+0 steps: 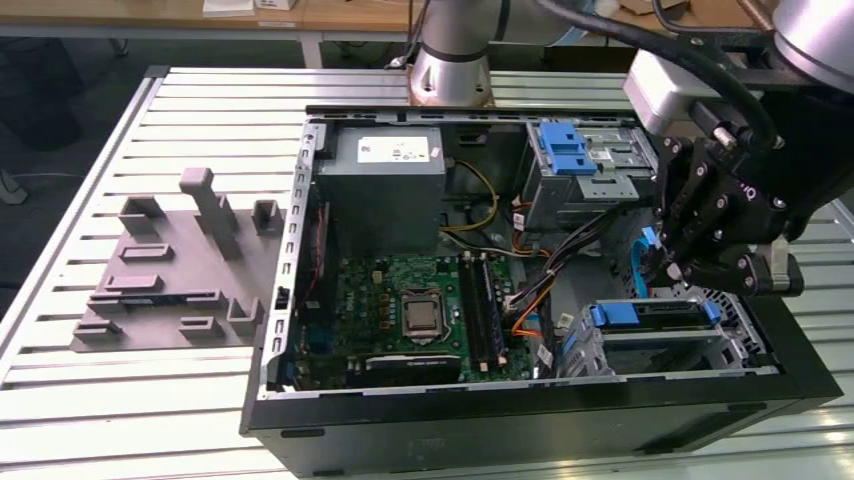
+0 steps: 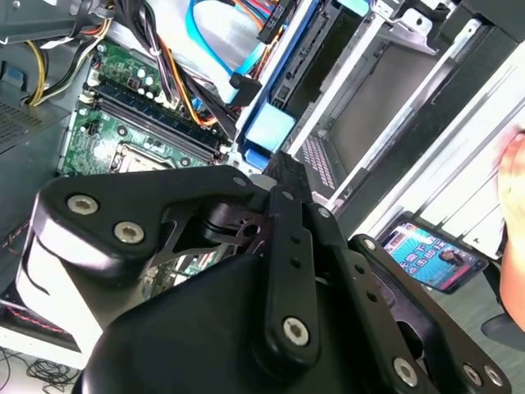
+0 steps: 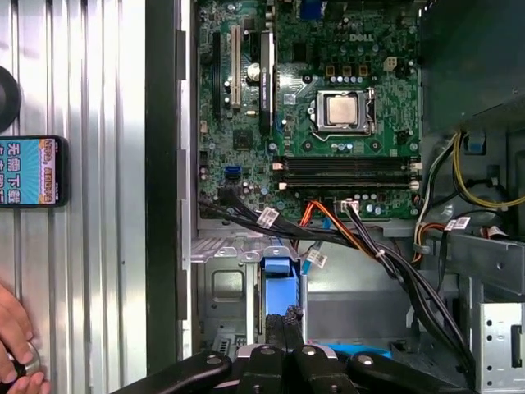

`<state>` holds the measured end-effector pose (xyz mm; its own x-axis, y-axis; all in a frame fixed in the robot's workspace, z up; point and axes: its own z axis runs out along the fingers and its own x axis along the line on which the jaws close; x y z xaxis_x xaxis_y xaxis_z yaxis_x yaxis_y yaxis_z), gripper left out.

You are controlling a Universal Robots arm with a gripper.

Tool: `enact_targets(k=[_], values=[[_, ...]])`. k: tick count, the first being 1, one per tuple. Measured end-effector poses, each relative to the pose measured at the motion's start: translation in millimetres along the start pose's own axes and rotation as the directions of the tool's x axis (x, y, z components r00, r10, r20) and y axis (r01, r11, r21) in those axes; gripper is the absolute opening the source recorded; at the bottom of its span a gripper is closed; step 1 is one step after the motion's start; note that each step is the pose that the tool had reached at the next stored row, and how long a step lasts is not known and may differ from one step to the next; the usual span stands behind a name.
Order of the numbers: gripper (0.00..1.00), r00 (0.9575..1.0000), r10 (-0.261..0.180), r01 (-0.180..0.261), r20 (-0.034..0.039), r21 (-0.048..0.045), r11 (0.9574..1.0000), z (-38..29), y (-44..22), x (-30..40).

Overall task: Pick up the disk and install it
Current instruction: 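Insert the disk into the insertion slot, then insert the first disk wire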

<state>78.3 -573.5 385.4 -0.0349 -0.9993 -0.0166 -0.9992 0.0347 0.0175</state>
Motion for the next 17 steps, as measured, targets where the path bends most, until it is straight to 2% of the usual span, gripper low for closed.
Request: enact_targets(k=[5, 17], values=[[0.11, 1.0000, 0.000, 0.000, 0.0001, 0.0004, 1.0000, 7.3, -0.3, 0.1], [0.11, 1.0000, 0.000, 0.000, 0.0002, 0.0005, 1.0000, 8.4, -1.0, 0.1]])
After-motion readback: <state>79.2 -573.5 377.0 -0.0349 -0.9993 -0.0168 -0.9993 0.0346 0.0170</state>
